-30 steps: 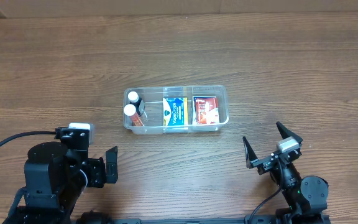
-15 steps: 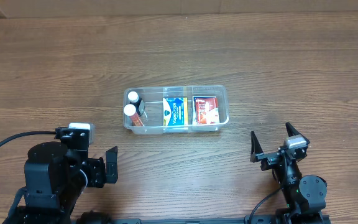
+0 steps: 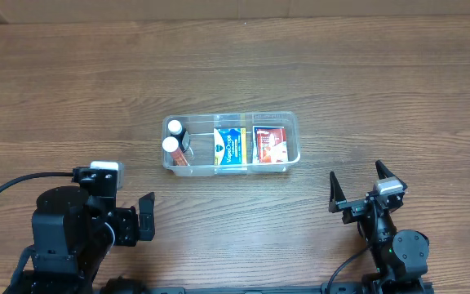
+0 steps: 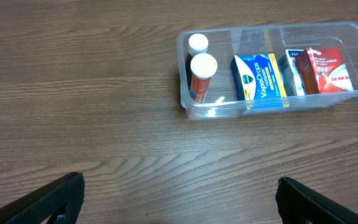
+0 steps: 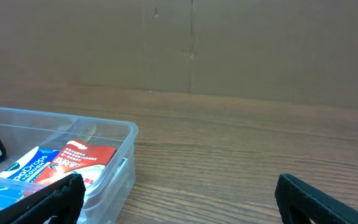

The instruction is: Pack container

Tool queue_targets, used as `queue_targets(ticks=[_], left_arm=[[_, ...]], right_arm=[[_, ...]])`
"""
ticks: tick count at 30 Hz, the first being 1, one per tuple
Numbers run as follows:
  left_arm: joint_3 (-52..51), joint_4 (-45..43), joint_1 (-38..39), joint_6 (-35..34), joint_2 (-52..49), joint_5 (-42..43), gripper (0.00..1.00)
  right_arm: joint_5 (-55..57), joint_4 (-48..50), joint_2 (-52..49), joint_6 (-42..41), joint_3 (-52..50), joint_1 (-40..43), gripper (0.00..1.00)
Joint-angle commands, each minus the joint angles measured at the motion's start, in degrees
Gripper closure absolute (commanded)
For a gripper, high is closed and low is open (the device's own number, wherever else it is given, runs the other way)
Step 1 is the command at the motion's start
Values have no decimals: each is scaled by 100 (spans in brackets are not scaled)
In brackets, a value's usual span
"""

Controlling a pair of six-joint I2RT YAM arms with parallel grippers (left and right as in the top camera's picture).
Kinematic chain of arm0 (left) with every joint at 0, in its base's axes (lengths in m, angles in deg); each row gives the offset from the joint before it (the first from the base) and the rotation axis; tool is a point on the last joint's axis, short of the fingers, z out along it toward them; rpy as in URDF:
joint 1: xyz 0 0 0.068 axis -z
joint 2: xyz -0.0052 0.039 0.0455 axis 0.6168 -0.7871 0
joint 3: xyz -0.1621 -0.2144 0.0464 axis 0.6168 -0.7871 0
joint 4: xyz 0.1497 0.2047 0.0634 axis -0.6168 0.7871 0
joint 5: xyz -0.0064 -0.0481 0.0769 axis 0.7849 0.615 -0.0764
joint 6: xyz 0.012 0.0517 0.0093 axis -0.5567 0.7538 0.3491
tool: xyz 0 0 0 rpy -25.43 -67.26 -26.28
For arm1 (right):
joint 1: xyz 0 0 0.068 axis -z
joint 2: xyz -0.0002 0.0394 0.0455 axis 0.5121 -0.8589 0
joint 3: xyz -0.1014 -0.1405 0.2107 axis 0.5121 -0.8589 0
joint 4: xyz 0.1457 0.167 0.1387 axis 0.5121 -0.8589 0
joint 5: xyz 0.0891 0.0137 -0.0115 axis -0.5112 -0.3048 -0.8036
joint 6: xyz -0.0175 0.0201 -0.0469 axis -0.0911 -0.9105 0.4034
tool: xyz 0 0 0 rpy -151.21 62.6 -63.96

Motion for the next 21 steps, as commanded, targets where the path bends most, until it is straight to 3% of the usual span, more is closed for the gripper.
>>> queue_targets(ticks=[1, 6, 11, 15, 21], left_arm=[[-42, -17, 26, -20, 9, -22, 0], [-46, -7, 33, -20, 59, -24, 0], [-214, -177, -39, 136, 264, -579, 0], [-1110, -1305, -46, 289, 914, -632, 0], [-3342, -3303, -46, 273, 2214, -553, 0]], right_arm=[[52, 22, 68, -42, -11, -31, 0], [52, 22, 68, -42, -11, -31, 0], [52, 22, 68, -42, -11, -31, 0], [52, 22, 68, -42, -11, -31, 0], [52, 22, 68, -42, -11, -31, 0]])
